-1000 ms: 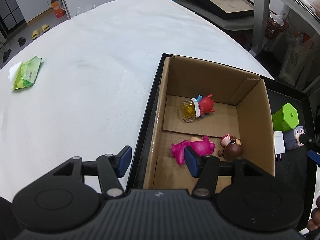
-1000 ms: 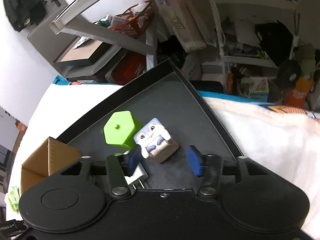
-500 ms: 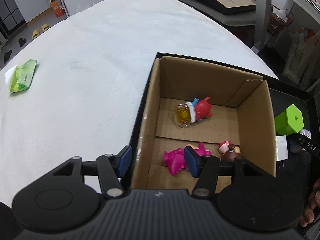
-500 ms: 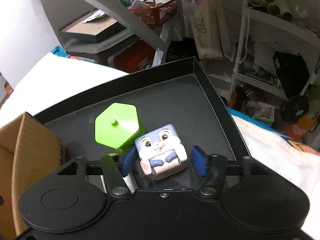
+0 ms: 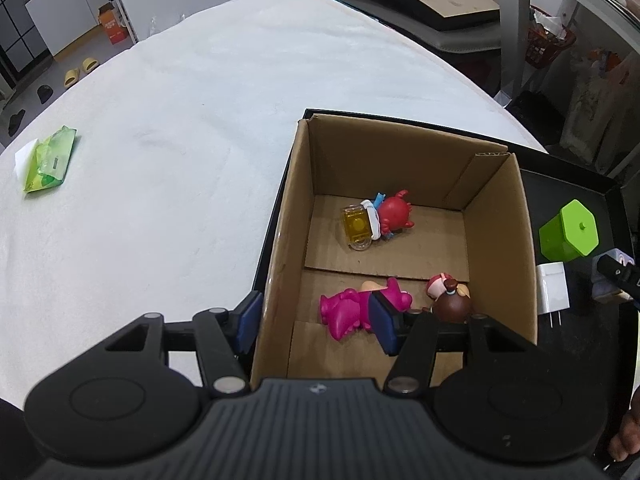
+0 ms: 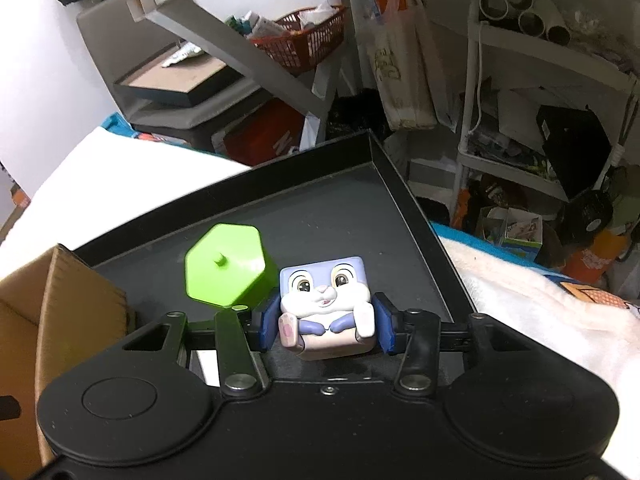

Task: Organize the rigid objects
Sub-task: 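Lift the lavender cube figure with the right gripper toward the box, then lower the lavender cube figure into the box and open the right gripper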

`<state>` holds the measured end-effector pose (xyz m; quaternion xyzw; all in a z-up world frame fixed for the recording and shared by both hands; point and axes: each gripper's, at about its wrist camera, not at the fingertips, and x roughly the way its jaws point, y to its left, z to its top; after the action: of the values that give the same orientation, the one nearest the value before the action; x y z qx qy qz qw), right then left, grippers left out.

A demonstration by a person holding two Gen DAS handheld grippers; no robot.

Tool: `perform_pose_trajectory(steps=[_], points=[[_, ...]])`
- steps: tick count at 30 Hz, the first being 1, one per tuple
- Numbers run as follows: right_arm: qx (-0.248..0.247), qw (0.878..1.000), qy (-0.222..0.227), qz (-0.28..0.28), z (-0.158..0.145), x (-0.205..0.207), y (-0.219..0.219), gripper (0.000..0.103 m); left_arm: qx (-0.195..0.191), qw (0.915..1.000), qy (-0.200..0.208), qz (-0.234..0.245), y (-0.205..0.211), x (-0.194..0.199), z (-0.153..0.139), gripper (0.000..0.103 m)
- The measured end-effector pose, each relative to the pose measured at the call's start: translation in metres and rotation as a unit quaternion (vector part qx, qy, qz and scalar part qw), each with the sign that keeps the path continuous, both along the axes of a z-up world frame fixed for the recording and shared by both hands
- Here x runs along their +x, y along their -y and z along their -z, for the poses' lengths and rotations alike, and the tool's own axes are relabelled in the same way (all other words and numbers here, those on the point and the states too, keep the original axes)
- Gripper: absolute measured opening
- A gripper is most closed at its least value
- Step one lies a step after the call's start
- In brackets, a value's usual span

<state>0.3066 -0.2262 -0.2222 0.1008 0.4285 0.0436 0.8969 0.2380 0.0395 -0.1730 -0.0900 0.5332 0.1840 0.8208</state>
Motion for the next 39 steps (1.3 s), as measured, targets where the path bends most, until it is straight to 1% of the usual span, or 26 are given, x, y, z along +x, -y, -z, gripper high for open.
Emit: perform_pose_trajectory(steps=[3, 6, 9, 14, 22, 29, 39], points=[[0.015, 1.000, 0.004, 0.004, -0.007, -0.005, 0.004, 0.046, -0.005, 1.0000, 0.004, 0.000, -0.001, -0.004, -0.002, 0.057], [0.010, 1.000, 0.012, 0.000, -0.015, -0.011, 0.003, 0.046, -0.012, 0.9999, 0.009, 0.001, -0.003, -0.008, -0.005, 0.057], [0.022, 1.000, 0.016, -0.003, -0.024, -0.018, 0.003, 0.046, -0.019, 0.9997, 0.014, 0.001, -0.007, -0.013, -0.007, 0.057], [0.017, 0.999, 0.031, -0.015, -0.041, -0.029, -0.006, 0.046, -0.032, 0.9993, 0.020, -0.005, -0.017, -0.021, -0.007, 0.057], [0.050, 0.998, 0.036, -0.031, -0.068, -0.044, -0.023, 0.046, -0.048, 0.9983, 0.032, 0.008, -0.028, -0.033, -0.005, 0.056], [0.034, 0.996, 0.054, -0.062, -0.093, -0.055, -0.056, 0.046, -0.068, 0.9965, 0.047, 0.016, -0.041, -0.040, 0.006, 0.056], [0.000, 0.994, 0.053, -0.101, -0.106, -0.064, -0.105, 0.046, -0.091, 0.9925, 0.072, 0.039, -0.053, -0.041, 0.019, 0.056]])
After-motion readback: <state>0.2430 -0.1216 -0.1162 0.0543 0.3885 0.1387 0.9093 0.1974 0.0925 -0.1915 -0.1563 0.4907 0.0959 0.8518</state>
